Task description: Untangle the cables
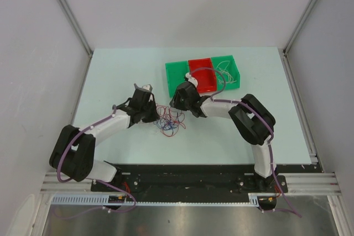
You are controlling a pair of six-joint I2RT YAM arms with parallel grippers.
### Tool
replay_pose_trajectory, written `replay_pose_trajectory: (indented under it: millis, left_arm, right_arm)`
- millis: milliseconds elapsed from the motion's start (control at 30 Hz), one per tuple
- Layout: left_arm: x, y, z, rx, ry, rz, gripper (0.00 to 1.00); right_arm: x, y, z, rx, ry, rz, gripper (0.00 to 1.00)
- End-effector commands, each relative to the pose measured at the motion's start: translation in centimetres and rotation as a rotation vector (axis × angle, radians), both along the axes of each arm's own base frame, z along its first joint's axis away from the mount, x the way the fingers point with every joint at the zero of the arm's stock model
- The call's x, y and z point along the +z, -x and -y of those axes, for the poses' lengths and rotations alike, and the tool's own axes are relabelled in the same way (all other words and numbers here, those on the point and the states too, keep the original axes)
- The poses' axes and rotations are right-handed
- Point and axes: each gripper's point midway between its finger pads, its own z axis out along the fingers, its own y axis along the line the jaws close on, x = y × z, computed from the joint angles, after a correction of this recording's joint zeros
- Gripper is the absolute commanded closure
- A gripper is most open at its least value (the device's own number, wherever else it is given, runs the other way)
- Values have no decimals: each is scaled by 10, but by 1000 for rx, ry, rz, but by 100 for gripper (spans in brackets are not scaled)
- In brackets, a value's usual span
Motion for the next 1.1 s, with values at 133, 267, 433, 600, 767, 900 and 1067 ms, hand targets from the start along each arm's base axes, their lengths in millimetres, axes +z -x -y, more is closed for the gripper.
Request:
replay_pose_trajectory:
  millis: [133,267,433,600,767,900,1067]
  left_arm:
    - [17,-1,3,1,37,55,99]
    - [24,-3,-3,26,27,88,100]
    - [39,-8,-28,116,-10,133,100]
    - [49,-14,-74,274,-28,159,100]
    - [38,-11,-129,465,-53,106,100]
    - [32,-7,-156,569,-63,80,100]
    - [36,-10,-166,611,-54,83,100]
  right_arm:
    - [13,1,-24,24,-63,29,88]
    - [42,-4,-17,17,-44,100,100]
    - [101,-8,16,-11,13,231,100]
    - [166,-12,103,-121,143,376,100]
    - [228,-20,228,-403,285,462,100]
    - [271,-9,333,-633,308,503,100]
    - [314,12,407,-723,259,593,100]
